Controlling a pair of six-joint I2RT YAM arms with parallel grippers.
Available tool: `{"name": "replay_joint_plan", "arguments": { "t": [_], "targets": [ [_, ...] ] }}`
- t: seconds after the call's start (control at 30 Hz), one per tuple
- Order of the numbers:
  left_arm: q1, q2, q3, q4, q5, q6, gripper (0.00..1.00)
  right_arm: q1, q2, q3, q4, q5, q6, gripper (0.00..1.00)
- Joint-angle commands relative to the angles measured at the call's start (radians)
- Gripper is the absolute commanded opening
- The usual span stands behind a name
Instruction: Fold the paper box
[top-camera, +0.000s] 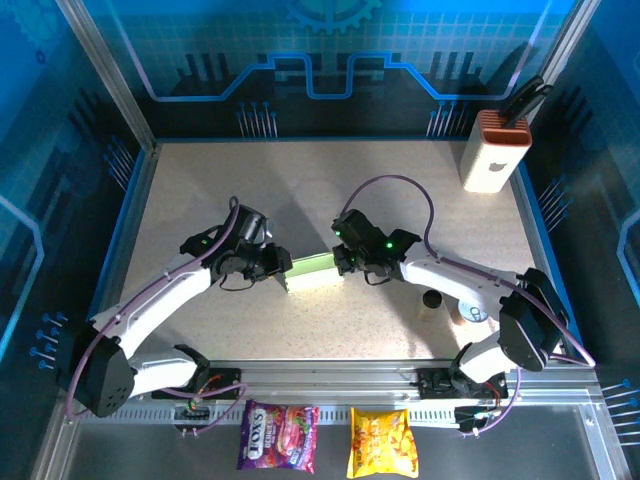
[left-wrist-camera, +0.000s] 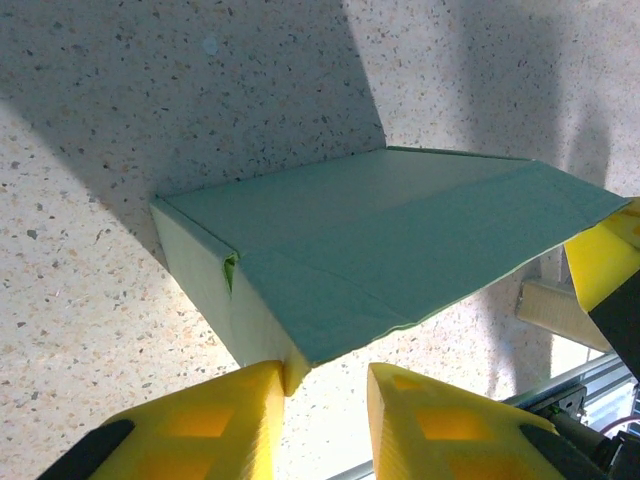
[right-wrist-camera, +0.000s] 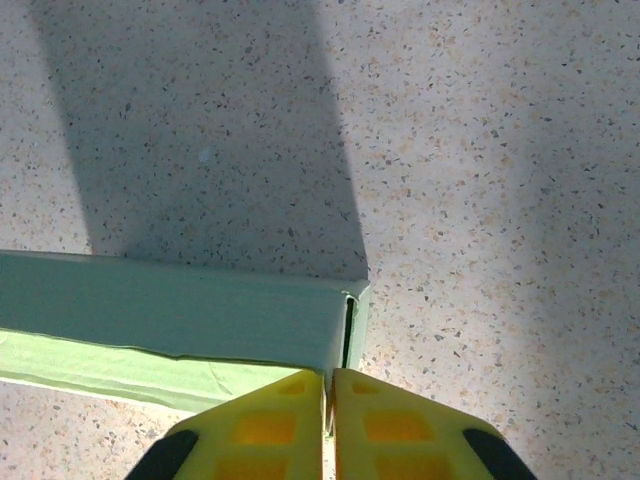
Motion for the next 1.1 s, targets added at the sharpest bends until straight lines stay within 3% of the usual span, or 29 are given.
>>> {"name": "replay_joint_plan", "arguments": {
  "t": [0.0,0.23,0.43,0.73,1.07],
  "targets": [
    [0.003,0.015,-0.009,0.006,0.018,0.027,0.29,-0.002,0.015,0.033,-0.004,-0.047,-0.013,0.14],
    [0.003,0.013,-0.002,0.009,0.027,0.022,0.29,-0.018,0.039,0.032,0.006,-0.077,-0.021,0.09],
    [0.004,0.006,0.000,0.032,0.051,0.000,0.37,-0.027,0.042,0.051,-0.011,-0.103,-0.020,0.00],
    [0.004,0.008,0.009,0.035,0.054,-0.005,0.37,-0.043,0.060,0.091,-0.048,-0.150,-0.023,0.00],
    [0.007,0.009,0.019,0.032,0.049,-0.010,0.50,-0.071,0.106,0.156,-0.122,-0.219,-0.023,0.00]
  ]
}}
